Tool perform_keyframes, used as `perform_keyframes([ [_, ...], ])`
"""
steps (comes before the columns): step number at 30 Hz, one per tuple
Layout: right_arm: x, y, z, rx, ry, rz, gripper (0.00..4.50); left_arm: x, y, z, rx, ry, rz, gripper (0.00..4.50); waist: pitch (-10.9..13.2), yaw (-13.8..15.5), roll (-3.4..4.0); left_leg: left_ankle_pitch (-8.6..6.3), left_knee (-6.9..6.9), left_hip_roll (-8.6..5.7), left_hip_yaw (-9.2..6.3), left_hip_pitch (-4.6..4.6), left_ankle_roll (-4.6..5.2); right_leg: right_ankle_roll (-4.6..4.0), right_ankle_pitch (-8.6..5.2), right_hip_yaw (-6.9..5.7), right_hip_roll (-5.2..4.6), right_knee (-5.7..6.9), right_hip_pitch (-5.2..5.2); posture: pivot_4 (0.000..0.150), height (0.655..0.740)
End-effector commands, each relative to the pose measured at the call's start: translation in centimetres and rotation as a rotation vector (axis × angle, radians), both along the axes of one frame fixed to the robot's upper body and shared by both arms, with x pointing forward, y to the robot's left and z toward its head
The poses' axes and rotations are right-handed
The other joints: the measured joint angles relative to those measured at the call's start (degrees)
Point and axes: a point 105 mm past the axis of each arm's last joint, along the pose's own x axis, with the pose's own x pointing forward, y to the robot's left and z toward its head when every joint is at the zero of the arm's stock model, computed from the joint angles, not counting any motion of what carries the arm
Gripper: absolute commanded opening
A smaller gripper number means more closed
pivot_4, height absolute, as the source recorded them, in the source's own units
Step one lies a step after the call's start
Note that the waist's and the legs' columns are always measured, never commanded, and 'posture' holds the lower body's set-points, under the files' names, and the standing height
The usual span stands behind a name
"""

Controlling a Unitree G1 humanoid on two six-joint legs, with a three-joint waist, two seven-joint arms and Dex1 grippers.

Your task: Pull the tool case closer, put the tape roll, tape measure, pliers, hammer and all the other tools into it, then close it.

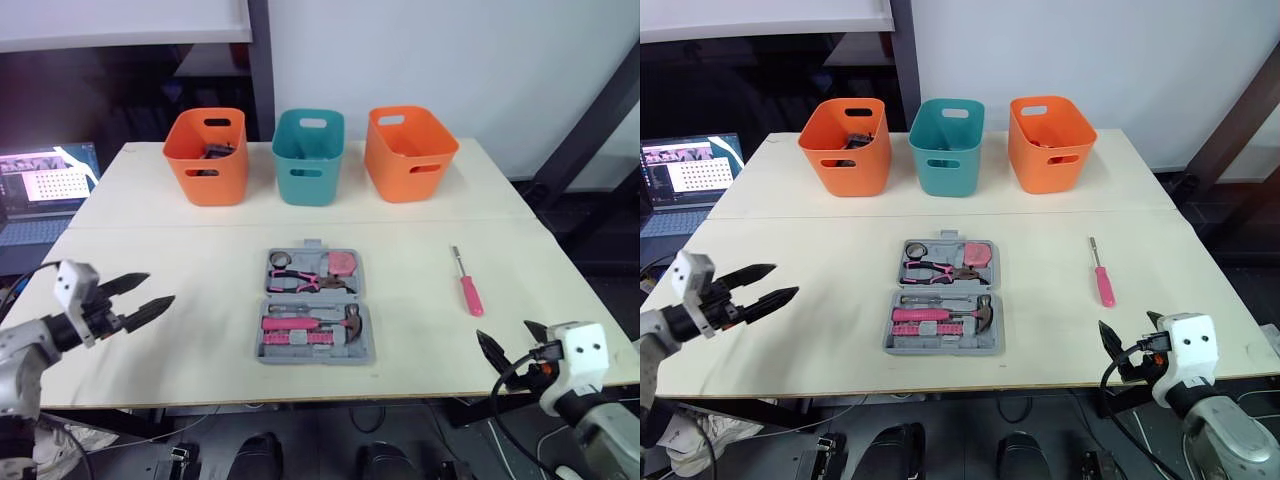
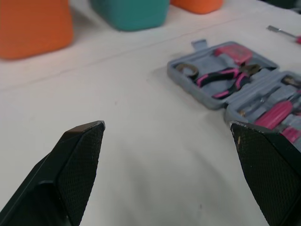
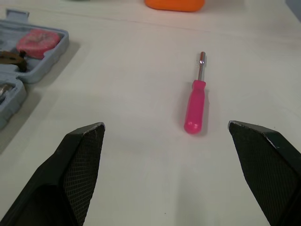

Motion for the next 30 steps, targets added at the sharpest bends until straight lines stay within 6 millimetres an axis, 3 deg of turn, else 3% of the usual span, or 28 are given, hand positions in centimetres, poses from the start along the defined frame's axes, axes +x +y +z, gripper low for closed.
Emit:
perform_keyframes([
  [1,-0.1,0.8,1.7,0.004,-0.056,0.004,4.45,1.3,-3.3,3.1,0.02,-0.06,-0.142,4.5,0.01,-0.01,0.01,0.02,0.0,0.0,0.0,-0.01,0.03,0.0,0.0,0.0,0.0,-0.01,0.01,0.15,0.74],
  [6,-0.6,1.4,2.6,-0.013,-0.035,-0.04,4.45,3.6,-9.7,6.2,0.07,-0.092,-0.36,4.5,0.01,0.11,0.0,0.12,0.04,-0.04,-0.03,-0.16,0.19,0.03,0.0,-0.02,0.06,0.02,0.21,0.15,0.74],
  [12,0.4,2.6,2.3,-0.06,0.066,-0.06,4.45,3.6,-13.5,6.8,0.147,-0.076,-0.511,4.5,0.03,-1.12,-0.03,0.13,0.07,-0.05,-0.05,-0.09,0.22,0.11,-0.03,0.06,0.1,0.29,0.13,0.15,0.74],
  [15,1.7,2.4,2.2,-0.15,0.131,-0.072,4.45,3.4,-14.3,6.5,0.173,-0.076,-0.534,4.5,0.06,-1.42,0.0,0.13,0.17,-0.05,-0.26,-0.09,0.22,0.12,-0.06,0.05,0.2,0.42,0.11,0.15,0.74],
  [17,2.7,2.2,2.3,-0.116,0.172,-0.064,4.45,3.2,-14.7,6.6,0.169,-0.079,-0.529,4.5,0.1,-1.42,-0.06,0.13,0.28,-0.05,-0.27,-0.12,0.22,0.11,-0.06,0.06,0.2,0.44,0.13,0.15,0.74],
  [23,8.0,0.4,3.4,-0.082,0.296,-0.051,4.45,1.5,-14.6,5.6,0.182,-0.037,-0.506,4.5,0.32,-1.38,-0.08,0.08,0.49,-0.06,-0.27,-0.18,0.3,0.1,-0.05,0.11,0.2,0.44,0.19,0.15,0.74],
  [30,13.0,-2.6,1.8,-0.01,0.435,-0.115,4.45,-0.1,-13.5,5.2,0.168,-0.031,-0.427,4.5,0.46,-1.43,-0.03,0.07,0.52,-0.07,-0.3,-0.25,0.32,0.13,-0.05,0.11,0.25,0.47,0.18,0.15,0.74],
])
